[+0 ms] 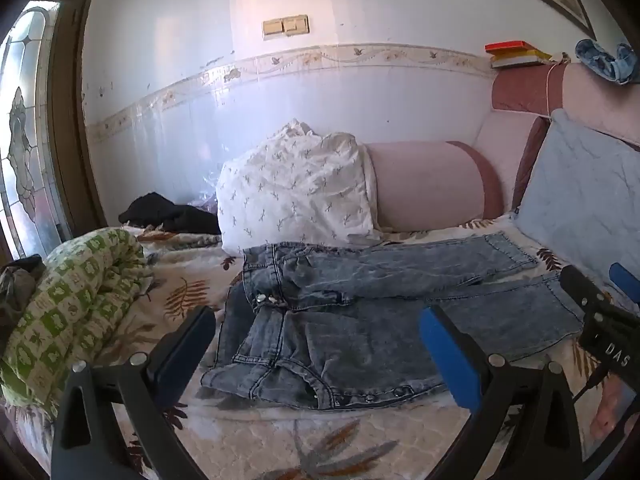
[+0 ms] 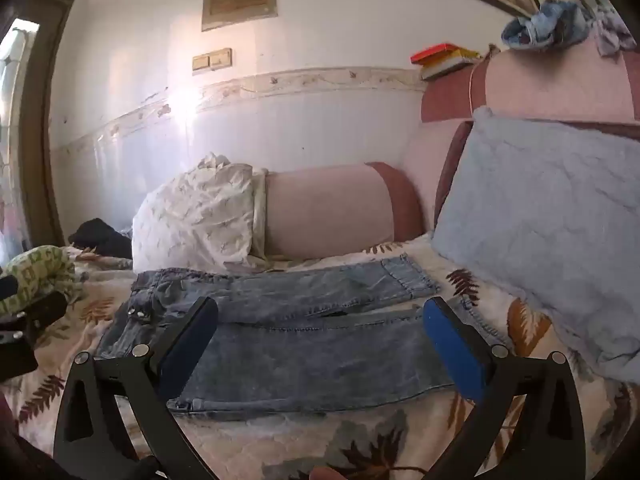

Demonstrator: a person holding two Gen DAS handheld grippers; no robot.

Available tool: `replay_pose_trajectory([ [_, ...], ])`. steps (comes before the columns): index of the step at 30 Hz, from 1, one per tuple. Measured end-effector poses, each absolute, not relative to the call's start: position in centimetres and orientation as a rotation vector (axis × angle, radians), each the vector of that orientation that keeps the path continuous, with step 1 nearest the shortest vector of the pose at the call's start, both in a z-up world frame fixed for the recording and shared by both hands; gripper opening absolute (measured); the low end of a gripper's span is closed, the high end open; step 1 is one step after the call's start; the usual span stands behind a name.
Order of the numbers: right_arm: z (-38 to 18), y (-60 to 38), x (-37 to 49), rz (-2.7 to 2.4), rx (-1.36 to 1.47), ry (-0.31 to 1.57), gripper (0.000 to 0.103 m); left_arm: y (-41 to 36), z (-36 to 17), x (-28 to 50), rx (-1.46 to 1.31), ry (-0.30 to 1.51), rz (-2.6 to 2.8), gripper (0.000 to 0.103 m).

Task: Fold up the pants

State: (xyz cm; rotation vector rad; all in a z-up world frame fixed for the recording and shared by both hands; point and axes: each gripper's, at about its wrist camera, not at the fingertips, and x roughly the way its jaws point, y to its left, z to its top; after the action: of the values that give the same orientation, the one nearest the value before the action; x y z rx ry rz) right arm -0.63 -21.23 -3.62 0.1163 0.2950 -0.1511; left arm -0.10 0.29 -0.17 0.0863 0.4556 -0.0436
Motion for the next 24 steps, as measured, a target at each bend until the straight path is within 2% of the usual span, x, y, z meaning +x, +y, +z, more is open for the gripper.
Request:
replay_pose_trajectory([
  [3,-3.7,-20.8,-1.4,-0.141,0.114,0.312,0.103,1.5,-0.7,1.0,0.063,0.51,-0.056,0.103],
  [4,-3.7,-20.7,-0.2,-0.14,0.135,0.389,0.103,2.2,-0.9,1.4,0.062,0.525,-0.063,0.103],
  [7,-4.5,-21.8,1.8,-0.14,0.189,0.455,0.103,3.5,-2.1,2.5,0.08,0.541,-0.053,0.103],
  [24,-4.7,-21.7,0.9,-0.108,0.192,0.404,0.103,1.7,-2.2,1.8,0.118,0.513,-0.007,0.103],
])
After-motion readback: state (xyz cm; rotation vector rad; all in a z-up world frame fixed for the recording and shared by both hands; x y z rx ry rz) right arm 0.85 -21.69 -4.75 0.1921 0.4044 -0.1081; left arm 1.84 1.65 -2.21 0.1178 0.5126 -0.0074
